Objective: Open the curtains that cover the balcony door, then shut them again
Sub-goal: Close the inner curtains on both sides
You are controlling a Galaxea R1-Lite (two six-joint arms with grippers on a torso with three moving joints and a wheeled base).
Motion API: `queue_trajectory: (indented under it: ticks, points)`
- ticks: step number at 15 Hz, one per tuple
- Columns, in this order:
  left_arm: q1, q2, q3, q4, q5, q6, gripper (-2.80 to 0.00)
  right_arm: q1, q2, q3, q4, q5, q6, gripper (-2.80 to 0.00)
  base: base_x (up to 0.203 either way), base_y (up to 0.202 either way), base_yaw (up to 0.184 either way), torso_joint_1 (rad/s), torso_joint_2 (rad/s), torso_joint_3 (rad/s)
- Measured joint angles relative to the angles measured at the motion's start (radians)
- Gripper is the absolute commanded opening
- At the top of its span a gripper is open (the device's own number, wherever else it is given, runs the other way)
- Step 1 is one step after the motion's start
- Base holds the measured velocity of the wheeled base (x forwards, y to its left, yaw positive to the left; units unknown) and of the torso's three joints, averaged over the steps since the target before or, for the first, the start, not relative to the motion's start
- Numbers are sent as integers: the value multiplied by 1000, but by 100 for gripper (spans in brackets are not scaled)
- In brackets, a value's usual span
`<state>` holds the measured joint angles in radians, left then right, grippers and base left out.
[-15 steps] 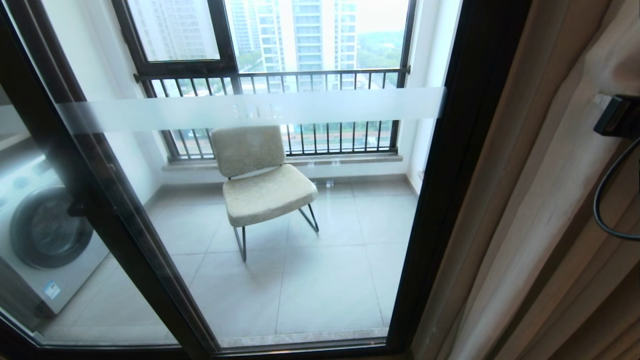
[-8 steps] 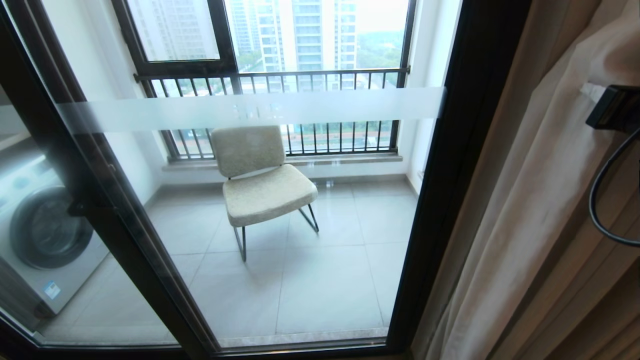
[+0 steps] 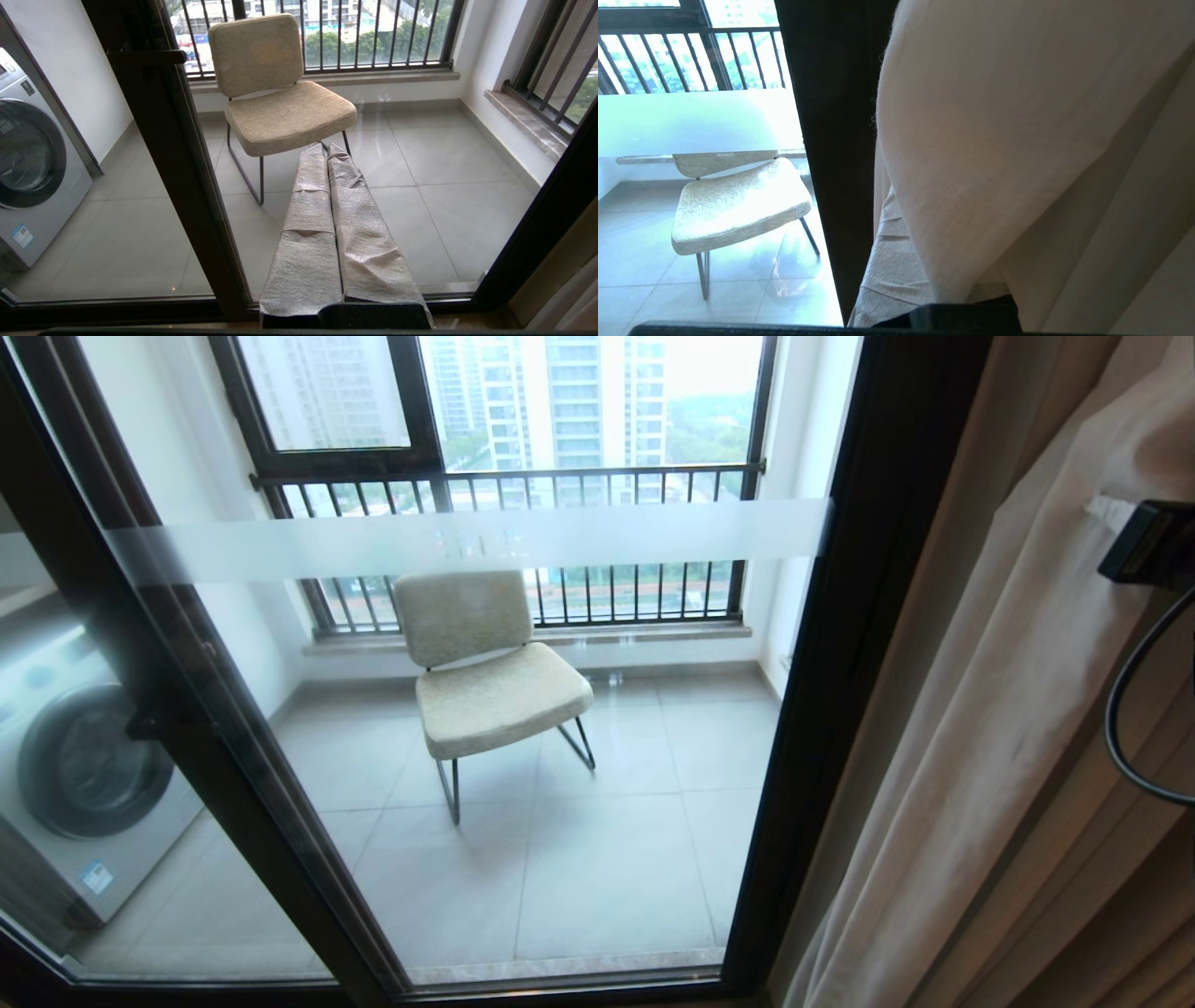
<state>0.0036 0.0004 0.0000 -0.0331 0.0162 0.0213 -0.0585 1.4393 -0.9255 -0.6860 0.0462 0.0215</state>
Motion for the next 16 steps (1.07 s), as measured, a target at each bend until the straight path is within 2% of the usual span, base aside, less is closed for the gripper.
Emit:
queue_trajectory:
  ticks: [16]
  points:
    - [0,0,0,0,0,-2,-280,5,-3,56,-2,0,6,-280,0,0,0,0,0,0]
